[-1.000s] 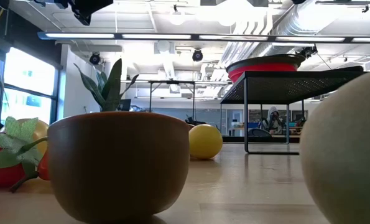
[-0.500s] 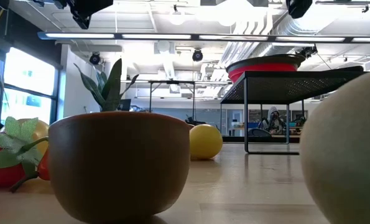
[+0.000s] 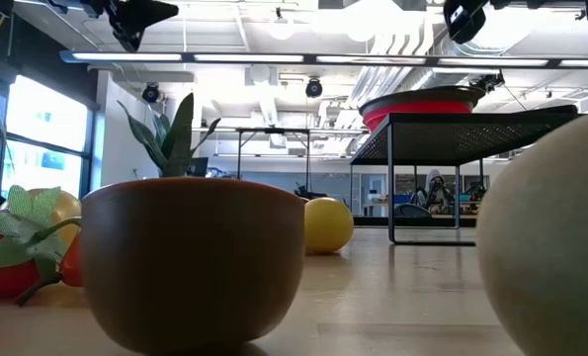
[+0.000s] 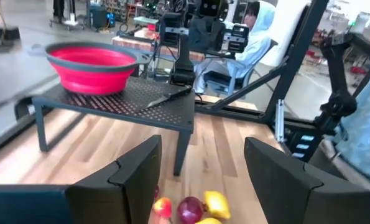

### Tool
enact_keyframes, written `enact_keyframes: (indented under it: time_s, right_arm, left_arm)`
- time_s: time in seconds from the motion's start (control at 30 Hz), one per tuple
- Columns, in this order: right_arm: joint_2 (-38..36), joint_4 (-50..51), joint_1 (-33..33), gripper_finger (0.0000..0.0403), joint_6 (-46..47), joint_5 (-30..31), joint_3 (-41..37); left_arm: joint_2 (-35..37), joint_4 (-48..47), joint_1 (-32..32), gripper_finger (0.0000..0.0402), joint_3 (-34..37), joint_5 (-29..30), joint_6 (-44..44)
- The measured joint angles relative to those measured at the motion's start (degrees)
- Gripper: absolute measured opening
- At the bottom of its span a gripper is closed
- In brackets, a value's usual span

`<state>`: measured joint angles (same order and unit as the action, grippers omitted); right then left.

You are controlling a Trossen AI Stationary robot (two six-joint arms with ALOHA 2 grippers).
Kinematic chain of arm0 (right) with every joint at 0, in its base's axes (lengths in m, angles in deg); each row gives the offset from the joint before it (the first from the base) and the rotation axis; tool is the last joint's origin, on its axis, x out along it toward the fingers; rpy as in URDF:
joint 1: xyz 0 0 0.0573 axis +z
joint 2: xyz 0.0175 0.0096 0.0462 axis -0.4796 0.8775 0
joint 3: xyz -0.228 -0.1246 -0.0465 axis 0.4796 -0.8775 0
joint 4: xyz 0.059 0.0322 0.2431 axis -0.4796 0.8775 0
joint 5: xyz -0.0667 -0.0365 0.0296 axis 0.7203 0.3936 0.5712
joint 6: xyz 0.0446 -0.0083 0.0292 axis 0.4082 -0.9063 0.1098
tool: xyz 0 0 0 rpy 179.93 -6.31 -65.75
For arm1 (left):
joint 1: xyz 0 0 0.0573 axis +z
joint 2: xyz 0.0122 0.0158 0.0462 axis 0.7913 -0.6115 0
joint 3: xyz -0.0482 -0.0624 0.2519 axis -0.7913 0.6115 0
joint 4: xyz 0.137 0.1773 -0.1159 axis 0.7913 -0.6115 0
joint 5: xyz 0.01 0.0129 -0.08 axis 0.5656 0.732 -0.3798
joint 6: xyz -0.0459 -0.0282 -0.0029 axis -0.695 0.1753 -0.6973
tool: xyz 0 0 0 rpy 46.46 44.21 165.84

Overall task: Pick & Place Fruit
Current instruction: Put the pear into the strainer bowl on the shelf

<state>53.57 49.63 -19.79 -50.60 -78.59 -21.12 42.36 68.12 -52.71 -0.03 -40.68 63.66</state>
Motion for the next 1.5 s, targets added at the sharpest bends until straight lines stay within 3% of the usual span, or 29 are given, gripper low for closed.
enact_keyframes:
  time_s: [0.4, 0.57, 0.83, 1.27, 1.5]
  right_arm:
    - [0.12, -0.88, 0.5, 0.0004, -1.07, -1.01, 0.0]
    - [0.14, -0.87, 0.5, 0.0004, -2.03, -0.88, 0.0]
    - [0.14, -0.88, 0.5, 0.0004, -3.07, 1.23, 0.0]
    - [0.14, -0.93, 0.55, 0.0004, -3.91, 3.64, 0.0]
    - [0.14, -0.93, 0.52, 0.0004, -4.03, 3.62, 0.0]
  left_arm:
    - [0.1, -2.7, -0.02, 0.0223, -0.04, 6.33, 0.11]
    - [1.09, -13.38, 0.0, 0.0222, -3.78, 10.08, 1.09]
    - [-1.2, -29.14, -0.01, 0.0222, -8.36, 9.11, -3.92]
    - [-11.54, -35.56, -0.37, 0.0222, -8.42, 1.4, -16.06]
    - [-15.46, -41.86, -5.1, 0.0222, -10.16, 2.56, -27.71]
